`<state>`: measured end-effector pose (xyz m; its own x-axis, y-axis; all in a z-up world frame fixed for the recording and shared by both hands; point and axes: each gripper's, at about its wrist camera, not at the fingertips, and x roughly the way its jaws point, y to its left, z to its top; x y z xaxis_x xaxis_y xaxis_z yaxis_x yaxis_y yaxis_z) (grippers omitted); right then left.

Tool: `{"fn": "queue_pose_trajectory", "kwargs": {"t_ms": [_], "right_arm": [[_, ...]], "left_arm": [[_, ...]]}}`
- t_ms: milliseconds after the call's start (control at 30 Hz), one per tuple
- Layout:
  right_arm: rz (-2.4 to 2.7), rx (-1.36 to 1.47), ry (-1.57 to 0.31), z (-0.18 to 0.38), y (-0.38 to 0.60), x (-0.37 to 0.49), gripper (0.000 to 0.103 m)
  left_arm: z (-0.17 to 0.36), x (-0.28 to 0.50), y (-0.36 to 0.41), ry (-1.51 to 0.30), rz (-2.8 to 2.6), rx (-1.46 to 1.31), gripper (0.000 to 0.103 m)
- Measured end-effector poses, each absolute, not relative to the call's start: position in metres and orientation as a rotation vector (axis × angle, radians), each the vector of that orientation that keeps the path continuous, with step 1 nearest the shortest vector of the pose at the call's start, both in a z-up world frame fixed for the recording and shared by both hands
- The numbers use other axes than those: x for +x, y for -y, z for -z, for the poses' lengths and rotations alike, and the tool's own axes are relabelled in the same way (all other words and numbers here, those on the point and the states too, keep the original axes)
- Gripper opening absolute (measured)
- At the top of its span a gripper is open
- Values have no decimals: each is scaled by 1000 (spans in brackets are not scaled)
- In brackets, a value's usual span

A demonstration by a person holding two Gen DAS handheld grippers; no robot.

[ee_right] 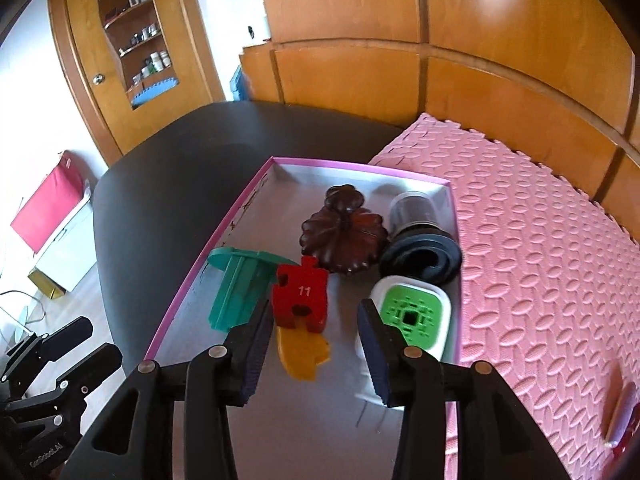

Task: Organize rigid objects
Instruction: 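Carry the red puzzle piece into the tray and open the right tool, then move both tools back over the mat toward the remaining toys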

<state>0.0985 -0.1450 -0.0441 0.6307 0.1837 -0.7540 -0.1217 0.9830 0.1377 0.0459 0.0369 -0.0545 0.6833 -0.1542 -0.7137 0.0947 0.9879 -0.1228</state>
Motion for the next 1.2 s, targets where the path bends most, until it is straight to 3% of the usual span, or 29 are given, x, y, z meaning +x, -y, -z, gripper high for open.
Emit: {"fn": "queue_pose_trajectory", "kwargs": {"t_ms": [567,1200], "right_arm": [[-102,119,-730,11,182,48,44],[284,191,-732,28,362,-12,44]], "left_arm": [[42,34,-14,-777,186,-22,57],[29,20,53,-753,318,123,57]]}}
